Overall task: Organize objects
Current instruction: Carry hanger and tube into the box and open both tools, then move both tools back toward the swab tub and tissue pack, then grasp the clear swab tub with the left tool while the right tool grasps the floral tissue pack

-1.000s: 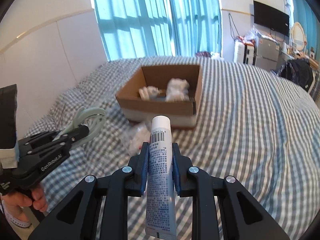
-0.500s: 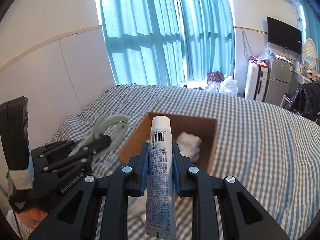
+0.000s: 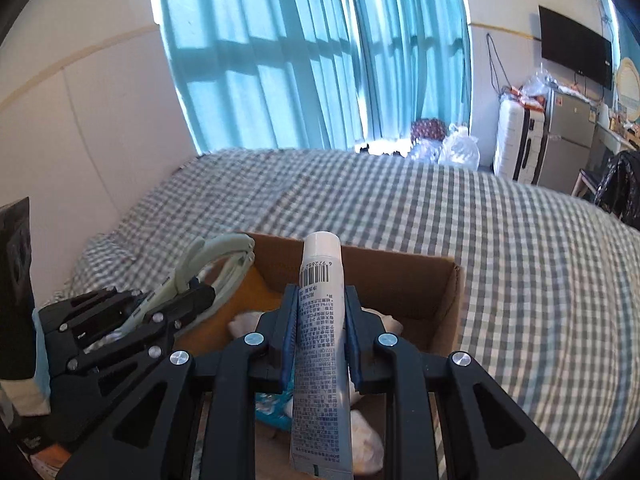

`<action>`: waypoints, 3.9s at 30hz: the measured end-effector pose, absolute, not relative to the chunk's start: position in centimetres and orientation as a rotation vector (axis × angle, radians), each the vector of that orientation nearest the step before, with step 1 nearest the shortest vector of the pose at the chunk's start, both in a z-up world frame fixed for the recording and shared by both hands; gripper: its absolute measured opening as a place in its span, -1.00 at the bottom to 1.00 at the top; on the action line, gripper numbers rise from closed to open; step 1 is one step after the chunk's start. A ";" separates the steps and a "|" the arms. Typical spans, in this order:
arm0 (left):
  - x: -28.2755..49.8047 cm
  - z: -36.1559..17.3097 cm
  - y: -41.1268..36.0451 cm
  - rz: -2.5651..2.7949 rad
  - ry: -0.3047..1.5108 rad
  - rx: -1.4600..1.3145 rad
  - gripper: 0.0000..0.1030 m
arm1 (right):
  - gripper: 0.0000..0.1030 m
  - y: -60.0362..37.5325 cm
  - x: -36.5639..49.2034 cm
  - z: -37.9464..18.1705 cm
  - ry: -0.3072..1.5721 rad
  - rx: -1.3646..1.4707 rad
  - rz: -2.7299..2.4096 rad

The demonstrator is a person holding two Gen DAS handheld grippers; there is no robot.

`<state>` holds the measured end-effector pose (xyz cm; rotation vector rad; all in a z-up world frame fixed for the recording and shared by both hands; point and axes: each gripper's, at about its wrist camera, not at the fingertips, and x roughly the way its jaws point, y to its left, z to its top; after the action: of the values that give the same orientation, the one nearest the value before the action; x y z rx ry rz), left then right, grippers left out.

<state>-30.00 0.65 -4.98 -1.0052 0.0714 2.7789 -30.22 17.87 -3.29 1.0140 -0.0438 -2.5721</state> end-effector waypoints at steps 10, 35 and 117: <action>-31.6 -8.0 2.2 2.717 0.119 -1.100 -0.76 | -0.56 18.9 -31.7 -6.2 -0.096 1.106 -2.549; -16.4 6.3 -1.0 2.923 0.002 -0.820 1.00 | 0.85 23.9 -12.1 11.8 -0.023 0.710 -2.762; -16.3 -15.5 3.5 2.584 0.334 -1.232 0.45 | 0.20 24.8 -9.8 -11.8 0.040 1.207 -2.549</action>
<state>-16.29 3.47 -15.53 -1.2320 0.3340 2.5842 -9.75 24.81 -11.81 1.2066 0.0403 -2.5486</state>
